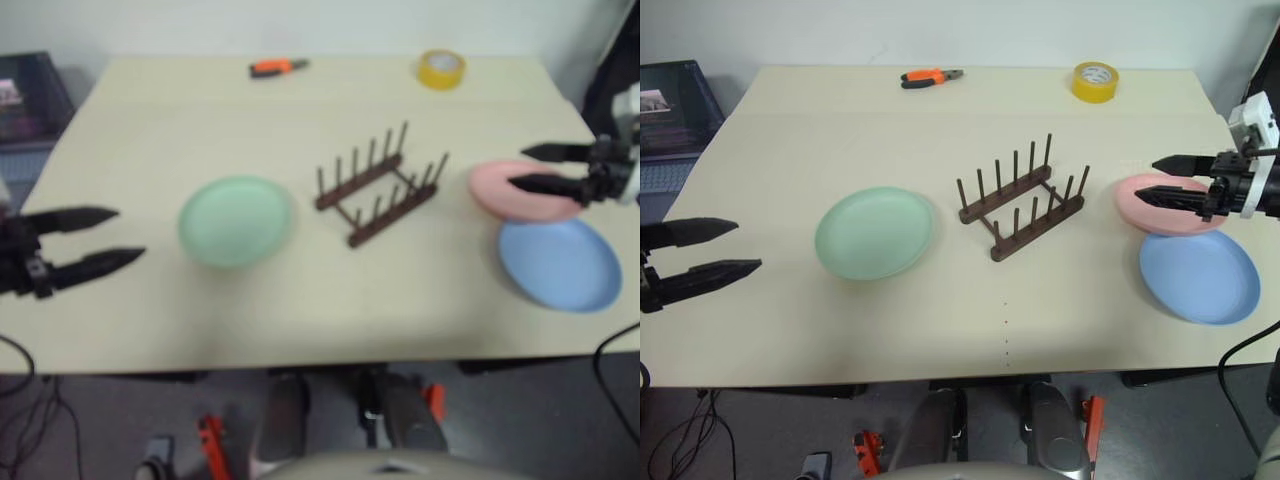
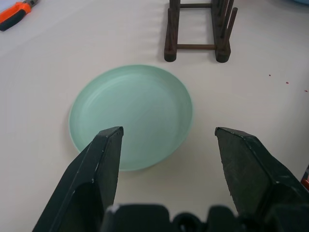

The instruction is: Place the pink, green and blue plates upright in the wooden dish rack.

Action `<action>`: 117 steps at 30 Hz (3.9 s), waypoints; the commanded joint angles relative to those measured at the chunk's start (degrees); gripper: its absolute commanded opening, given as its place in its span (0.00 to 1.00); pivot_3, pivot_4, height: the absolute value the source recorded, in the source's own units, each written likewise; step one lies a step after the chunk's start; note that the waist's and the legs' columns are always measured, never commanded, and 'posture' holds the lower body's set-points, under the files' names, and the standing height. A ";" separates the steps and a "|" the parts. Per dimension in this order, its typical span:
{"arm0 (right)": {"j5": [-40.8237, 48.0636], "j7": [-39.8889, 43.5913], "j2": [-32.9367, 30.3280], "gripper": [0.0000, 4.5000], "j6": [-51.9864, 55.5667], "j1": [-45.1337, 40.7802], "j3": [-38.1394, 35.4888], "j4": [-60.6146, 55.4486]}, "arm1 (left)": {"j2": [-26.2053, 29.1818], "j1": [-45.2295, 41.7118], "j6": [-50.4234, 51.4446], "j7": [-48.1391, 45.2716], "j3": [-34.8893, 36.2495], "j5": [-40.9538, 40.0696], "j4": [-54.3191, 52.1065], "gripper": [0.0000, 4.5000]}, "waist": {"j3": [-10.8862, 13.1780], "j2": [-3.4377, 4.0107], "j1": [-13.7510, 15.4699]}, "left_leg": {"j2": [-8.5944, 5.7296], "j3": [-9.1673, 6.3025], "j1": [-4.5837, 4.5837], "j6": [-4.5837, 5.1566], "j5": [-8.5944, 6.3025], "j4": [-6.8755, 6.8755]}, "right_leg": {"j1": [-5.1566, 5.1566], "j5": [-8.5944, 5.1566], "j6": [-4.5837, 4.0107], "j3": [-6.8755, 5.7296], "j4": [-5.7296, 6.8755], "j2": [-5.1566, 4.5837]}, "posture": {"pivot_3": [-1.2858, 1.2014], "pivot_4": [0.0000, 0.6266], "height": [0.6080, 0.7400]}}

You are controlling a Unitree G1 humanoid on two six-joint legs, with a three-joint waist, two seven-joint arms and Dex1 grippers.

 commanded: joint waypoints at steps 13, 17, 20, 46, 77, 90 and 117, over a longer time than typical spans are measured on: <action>-0.71 0.90 0.42 0.85 -1.49 -2.53 0.95 0.01 | -4.05 -2.32 0.05 9.84 -1.14 1.45 -1.79 0.74 | -0.02 0.00 0.04 | 0.00 0.07 0.01 0.00 0.00 0.05 | -0.01 0.00 -0.04 0.03 0.01 0.00 | 0.52 0.24 1.00; 1.08 -0.99 0.61 0.85 1.00 -0.21 -0.76 -5.20 | -9.80 -9.96 -2.57 20.17 -13.51 7.46 3.52 0.74 | -0.06 0.05 0.27 | -0.02 0.06 0.09 0.01 0.00 0.08 | 0.08 0.18 0.25 0.14 0.09 0.02 | 0.52 0.24 1.00; 2.94 -0.66 -0.04 0.85 2.88 0.54 -1.56 -9.58 | -12.61 -15.62 -2.81 25.32 -19.17 10.47 7.18 0.74 | 0.00 -0.08 0.41 | -0.03 0.08 0.03 0.01 0.01 0.20 | 0.02 0.20 0.28 0.19 0.26 0.04 | 0.52 0.24 1.00; 15.78 -11.08 0.86 0.86 16.08 3.27 -2.93 -37.52 | -32.37 -33.80 4.59 49.05 -31.73 19.06 30.09 0.70 | -0.36 -0.73 0.41 | -0.05 0.20 0.14 0.03 0.02 0.32 | 0.02 0.26 0.36 0.41 0.51 0.00 | 0.52 0.24 1.00; -10.67 -23.45 33.67 0.86 -10.15 -9.92 24.51 -25.38 | -20.27 -46.66 16.13 51.01 -28.77 18.63 11.23 0.00 | -0.49 -1.16 0.16 | 0.00 0.34 0.08 0.06 0.06 0.35 | -0.06 0.45 0.61 0.75 0.44 -0.04 | 0.52 0.24 1.00; -9.60 -21.92 31.61 0.86 -6.79 -8.62 20.77 -25.89 | -28.40 -31.31 9.77 57.52 -25.07 22.30 24.86 0.27 | -0.50 -1.18 0.11 | 0.18 0.35 0.31 0.06 0.07 0.26 | -0.05 0.44 0.43 0.69 0.63 0.01 | 0.52 0.24 1.00; -1.32 -8.08 4.02 0.86 2.37 0.63 5.60 -24.10 | -11.70 -26.14 3.90 25.58 -42.81 12.50 -11.51 0.74 | -0.46 -1.13 0.49 | 0.59 0.48 0.08 0.02 0.00 0.10 | -0.06 0.32 0.02 0.58 -0.09 0.17 | 0.52 0.24 1.00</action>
